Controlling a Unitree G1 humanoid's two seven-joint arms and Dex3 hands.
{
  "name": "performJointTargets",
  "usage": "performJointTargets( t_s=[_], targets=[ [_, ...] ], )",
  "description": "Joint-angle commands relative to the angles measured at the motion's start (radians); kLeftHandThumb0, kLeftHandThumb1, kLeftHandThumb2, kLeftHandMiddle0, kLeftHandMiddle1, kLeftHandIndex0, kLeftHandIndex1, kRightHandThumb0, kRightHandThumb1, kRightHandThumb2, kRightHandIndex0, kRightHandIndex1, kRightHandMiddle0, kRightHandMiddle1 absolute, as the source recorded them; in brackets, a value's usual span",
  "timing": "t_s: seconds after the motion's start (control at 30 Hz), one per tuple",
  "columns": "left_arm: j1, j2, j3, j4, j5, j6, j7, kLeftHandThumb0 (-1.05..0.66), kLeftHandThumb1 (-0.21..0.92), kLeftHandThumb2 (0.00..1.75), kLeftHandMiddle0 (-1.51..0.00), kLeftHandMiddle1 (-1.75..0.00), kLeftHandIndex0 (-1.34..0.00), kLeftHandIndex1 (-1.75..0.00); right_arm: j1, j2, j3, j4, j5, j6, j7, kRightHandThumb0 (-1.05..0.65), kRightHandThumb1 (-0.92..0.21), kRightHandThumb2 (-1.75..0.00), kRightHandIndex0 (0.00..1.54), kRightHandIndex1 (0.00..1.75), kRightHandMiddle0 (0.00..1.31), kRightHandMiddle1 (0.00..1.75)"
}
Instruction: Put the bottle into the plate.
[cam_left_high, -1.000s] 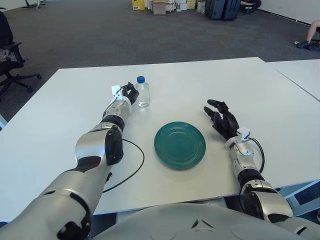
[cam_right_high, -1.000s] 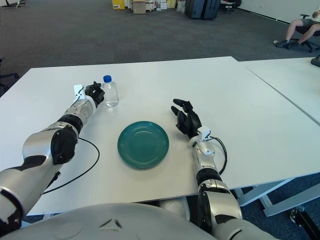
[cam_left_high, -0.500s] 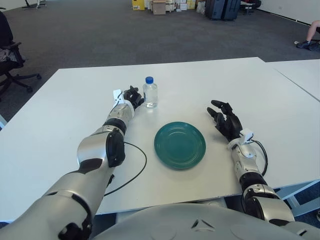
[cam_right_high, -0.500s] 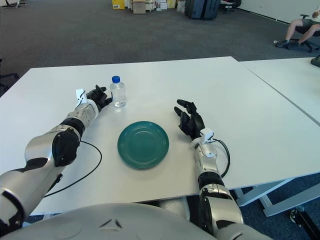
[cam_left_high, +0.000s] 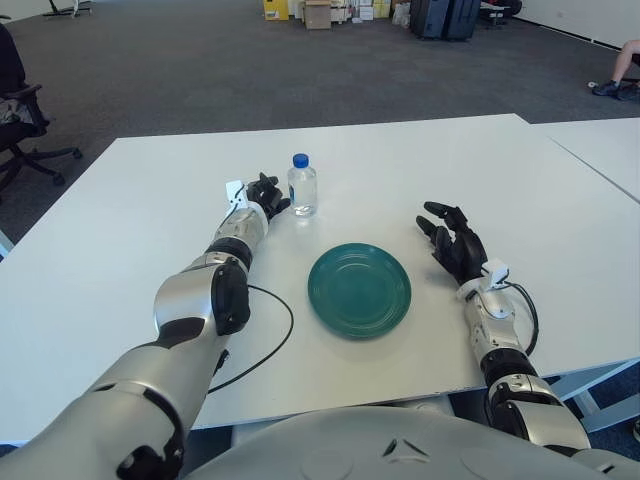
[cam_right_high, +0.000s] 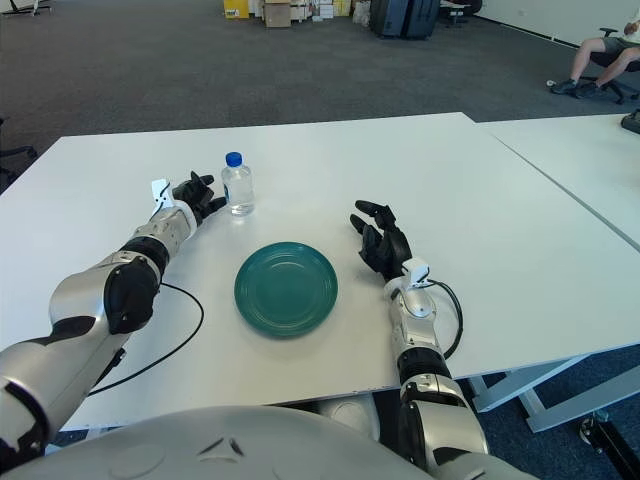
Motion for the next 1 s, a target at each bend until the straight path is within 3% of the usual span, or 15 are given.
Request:
performJointTargets(
  t_s=[0.0, 0.63, 0.97],
  targets=[
    [0.002, 0.004, -0.004, -0.001, 0.008, -0.008, -0.019, -0.95, 0.92, 1.02, -0.59, -0.82, -0.31, -1.23, 0.053, 0.013, 0.004, 0.036, 0.003, 0.034, -0.002, -0.47, -0.83, -0.77, 0.45, 0.02, 0.15, 0.96],
    [0.001, 0.006, -0.025, -0.002, 0.031, -0.014, -0.031, -0.96, 0.92, 0.97, -0.59, -0.89, -0.31, -1.26, 0.047, 0.030, 0.010, 0.043, 0.005, 0.032, -0.003, -0.48, -0.82, -0.77, 0.44, 0.01, 0.14, 0.97],
    [-0.004, 0.010, -0.069, -0.001, 0.081, -0.022, -0.025, -0.92, 0.92, 0.91, -0.48, -0.86, -0.35, -1.30, 0.051, 0.040, 0.015, 0.036, 0.007, 0.044, -0.010, -0.47, -0.79, -0.82, 0.44, 0.00, 0.12, 0.98]
  ],
)
